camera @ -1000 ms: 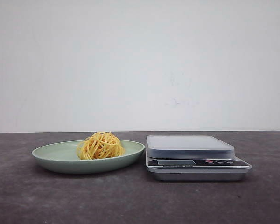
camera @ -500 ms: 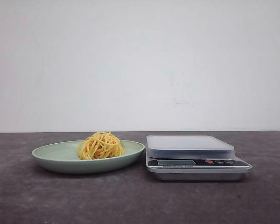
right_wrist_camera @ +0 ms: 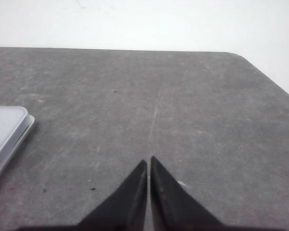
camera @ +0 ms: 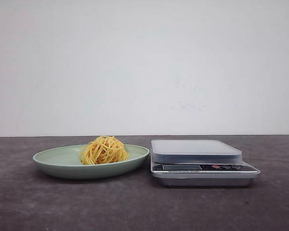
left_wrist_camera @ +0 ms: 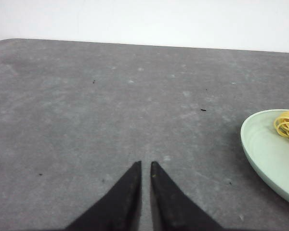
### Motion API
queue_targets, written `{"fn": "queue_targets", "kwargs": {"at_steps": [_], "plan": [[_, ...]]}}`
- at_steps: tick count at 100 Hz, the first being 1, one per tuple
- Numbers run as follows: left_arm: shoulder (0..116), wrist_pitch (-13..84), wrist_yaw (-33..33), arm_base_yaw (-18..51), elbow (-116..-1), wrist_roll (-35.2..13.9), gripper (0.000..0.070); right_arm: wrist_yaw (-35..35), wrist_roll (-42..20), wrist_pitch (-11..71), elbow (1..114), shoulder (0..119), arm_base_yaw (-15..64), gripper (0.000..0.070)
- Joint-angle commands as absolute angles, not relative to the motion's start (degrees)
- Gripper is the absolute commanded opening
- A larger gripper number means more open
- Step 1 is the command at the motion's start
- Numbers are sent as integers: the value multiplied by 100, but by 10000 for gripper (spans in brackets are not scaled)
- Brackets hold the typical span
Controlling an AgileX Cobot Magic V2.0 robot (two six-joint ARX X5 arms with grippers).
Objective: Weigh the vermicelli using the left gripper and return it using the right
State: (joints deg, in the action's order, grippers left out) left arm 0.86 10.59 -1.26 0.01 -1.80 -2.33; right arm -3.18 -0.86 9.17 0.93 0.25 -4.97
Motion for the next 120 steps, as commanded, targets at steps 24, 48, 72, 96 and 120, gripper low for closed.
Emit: {"fn": "queue_targets", "kwargs": {"at_steps": [24,48,72,96,120], "plan": [[93,1092,-130,-10,-80,-228,0,-301,-145,851,73,21,-502,3],[93,1092,-130,-10,-80,-228,0,-301,-145,851,73,21,-502,3],[93,1092,-130,-10,-80,-228,0,-301,-145,854,73,21,-502,3],[93,1024,-123,-10,-80,-242,0,-301,-150,858,73,21,-502,3],[93,1028,-99,-10,-80,-572,0,-464,-154,860,73,21,-502,3]]}}
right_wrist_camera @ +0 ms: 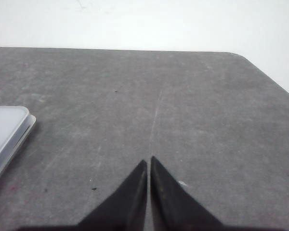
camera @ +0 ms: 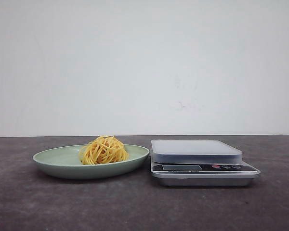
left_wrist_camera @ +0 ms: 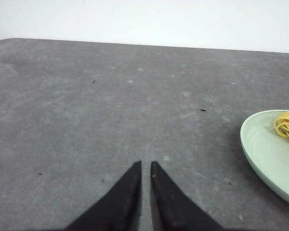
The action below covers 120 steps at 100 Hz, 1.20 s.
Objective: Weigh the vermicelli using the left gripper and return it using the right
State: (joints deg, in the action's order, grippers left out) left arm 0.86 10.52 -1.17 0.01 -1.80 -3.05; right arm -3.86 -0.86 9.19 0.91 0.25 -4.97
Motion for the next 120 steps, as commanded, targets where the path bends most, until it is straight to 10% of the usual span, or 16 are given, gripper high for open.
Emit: {"fn": "queue_targets", "kwargs": {"at_steps": [1,52,88,93,104,120], "plan": [[93,1028,-102,-10,-80,-587,0,-473,-156,858,73,21,-502,3],[438,1035,-113,1,-1096,-1743,6,-906,-1782,934,1260,176,-499,2],[2840,2095,1135,3,-4167,-1391,7,-1529,-1376,2359,3450,1393,-502,9],[3142,2226,1476,3,-4523,-1354,106,-1686,-1264,2456,3677,1509,-502,133],[3715,2447,2154,3,-5162,-1468,618,-1892,-1243,2628,4176,1800,-502,595],[4355,2812,2648,121,-5913,-1546,485,-2174,-1135,3020,4923,2209,-499,597]]}}
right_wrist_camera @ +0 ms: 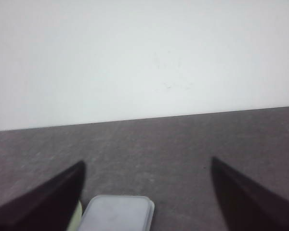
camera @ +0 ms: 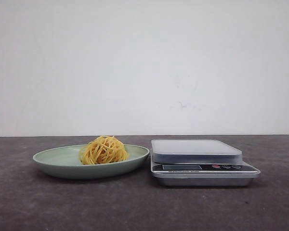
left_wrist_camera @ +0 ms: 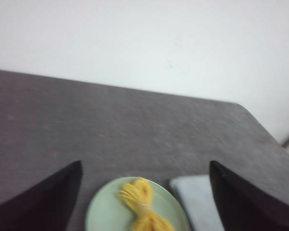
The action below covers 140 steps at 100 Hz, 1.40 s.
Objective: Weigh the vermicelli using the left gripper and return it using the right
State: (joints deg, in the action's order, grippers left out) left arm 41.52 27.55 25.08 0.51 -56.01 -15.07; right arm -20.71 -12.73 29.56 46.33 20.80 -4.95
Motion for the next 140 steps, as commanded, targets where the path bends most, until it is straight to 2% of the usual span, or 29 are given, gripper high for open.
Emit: {"fn": "queue_targets", "kwargs": {"at_steps": [1,18,35,57,68,80,103,140], "plan": [[4392,2836,2672,139,-5961,-1546,479,-2193,-1131,3050,4976,2239,-499,597],[5111,3197,2655,622,-6869,-1470,475,-2359,-961,3632,5789,2818,-486,622],[6051,3800,1984,1409,-7658,-1461,474,-2567,-915,3894,6149,3306,-351,622],[7483,4268,1302,2484,-7870,-1474,474,-2694,-657,4171,6156,3594,-143,622],[8228,4202,1092,2832,-7872,-1723,473,-2692,-626,4276,6156,3664,-78,622],[9024,4104,1094,2974,-7905,-1992,474,-2694,-574,4366,6156,3664,-43,622],[10123,4005,1041,3009,-7926,-2051,474,-2692,-497,4582,6156,3662,23,622],[10700,3312,875,2989,-7935,-2163,474,-2696,-381,4860,6156,3660,82,621]]}}
